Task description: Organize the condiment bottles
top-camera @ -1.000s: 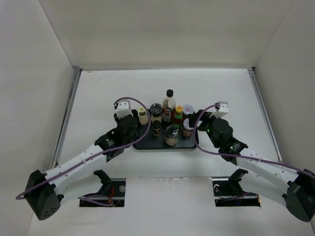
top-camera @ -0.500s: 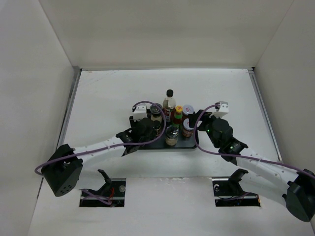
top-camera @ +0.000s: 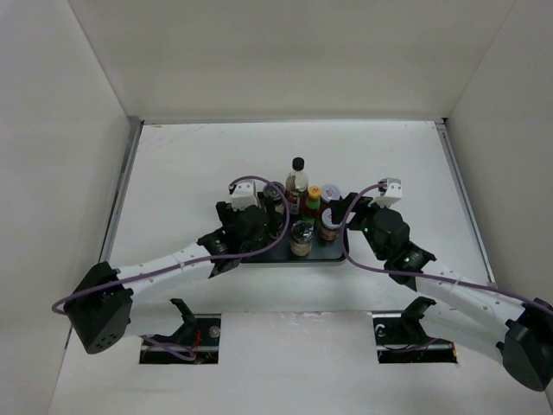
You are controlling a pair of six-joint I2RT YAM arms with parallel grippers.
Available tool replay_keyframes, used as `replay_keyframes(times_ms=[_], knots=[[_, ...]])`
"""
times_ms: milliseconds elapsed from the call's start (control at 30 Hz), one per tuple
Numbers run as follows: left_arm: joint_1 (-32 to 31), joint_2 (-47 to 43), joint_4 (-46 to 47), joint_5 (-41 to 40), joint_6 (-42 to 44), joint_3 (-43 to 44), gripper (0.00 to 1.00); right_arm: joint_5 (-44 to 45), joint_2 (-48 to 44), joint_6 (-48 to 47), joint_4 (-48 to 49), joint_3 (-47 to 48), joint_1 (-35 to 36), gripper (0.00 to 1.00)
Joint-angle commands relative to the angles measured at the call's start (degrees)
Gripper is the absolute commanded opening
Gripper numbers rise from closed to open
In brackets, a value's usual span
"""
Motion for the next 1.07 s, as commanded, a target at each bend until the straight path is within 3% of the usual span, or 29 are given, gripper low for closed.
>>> replay_keyframes(times_ms=[0,233,400,667,1033], knots=[[-0.3,-5.1,2.1,-1.8,1.8,1.9,1.00,0.7,-1.2,0.3,2.9,0.1,0.0,0.92],[1.4,-13.8,2.5,0.8,5.2,1.9,1.00,2.5,-1.3,-0.2,2.5,0.1,0.0,0.94],[5.6,-24.6,2.4,1.0,2.1,-4.5,1.00,6.4,-3.0,-1.2,2.3,-0.2,0.1,1.00],[11.5,-37.7,-5.9,2.0,-7.3,-13.9,1.00,13.8,-2.3,-1.1,-1.8,-0.3,-2.0,1.00],[13.9,-34.9,-5.3,5.8,-11.8,-18.3,1.00,18.2,-6.1,1.0,-7.5,-1.3,-2.4,1.00]])
